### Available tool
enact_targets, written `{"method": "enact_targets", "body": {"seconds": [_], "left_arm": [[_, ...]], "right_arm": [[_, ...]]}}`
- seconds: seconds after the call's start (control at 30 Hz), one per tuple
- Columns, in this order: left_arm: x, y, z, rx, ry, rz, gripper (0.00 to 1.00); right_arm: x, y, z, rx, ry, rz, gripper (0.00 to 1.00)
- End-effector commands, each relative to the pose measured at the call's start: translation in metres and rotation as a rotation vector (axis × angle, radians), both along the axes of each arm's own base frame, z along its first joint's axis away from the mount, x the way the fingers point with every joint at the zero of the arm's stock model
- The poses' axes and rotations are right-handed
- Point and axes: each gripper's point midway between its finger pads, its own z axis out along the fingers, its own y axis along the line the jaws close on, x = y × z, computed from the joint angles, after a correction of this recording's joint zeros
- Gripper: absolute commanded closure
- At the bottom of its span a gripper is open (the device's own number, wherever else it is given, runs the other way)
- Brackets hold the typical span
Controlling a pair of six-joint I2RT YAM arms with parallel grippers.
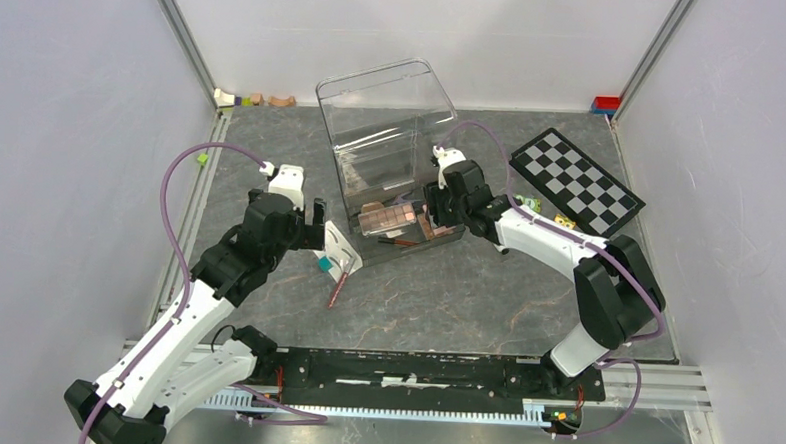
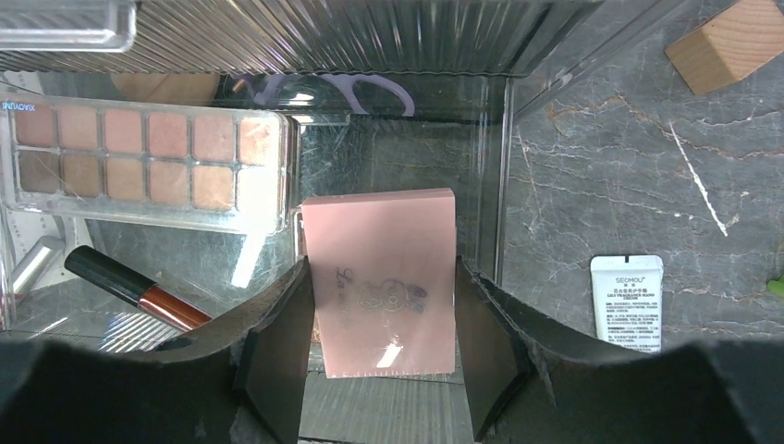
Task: Organize the makeup
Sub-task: Place the makeup in the drawer.
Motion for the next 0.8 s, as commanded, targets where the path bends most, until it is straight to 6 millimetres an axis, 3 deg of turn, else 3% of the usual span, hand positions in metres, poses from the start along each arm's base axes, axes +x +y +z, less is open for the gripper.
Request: {"method": "enact_targets", "body": {"seconds": [0.0,0.4,0.57,0.77], "left_arm": [[0.006,-0.005,0.007,-0.045,-0.028,0.002,0.0],[0.006,-0.004,0.006,-0.044,-0.025,0.006,0.0],[0.007,-0.013,0.002,-0.055,-0.003,-0.028,0.0],[0.008,-0.005,0.001,-0.044,-0.008,0.009,0.0]], "right_arm": [[0.01,0.014,0.031,0.053,-0.065,0.025,0.42],[0.009,0.015,0.052,0.073,-0.097,0.038,0.37],[0.011,0.011,0.054,0.014,-0.087,0.058,0.35],[0.006,0.012,0.089,0.067,-0.155,0.08,0.35]]}}
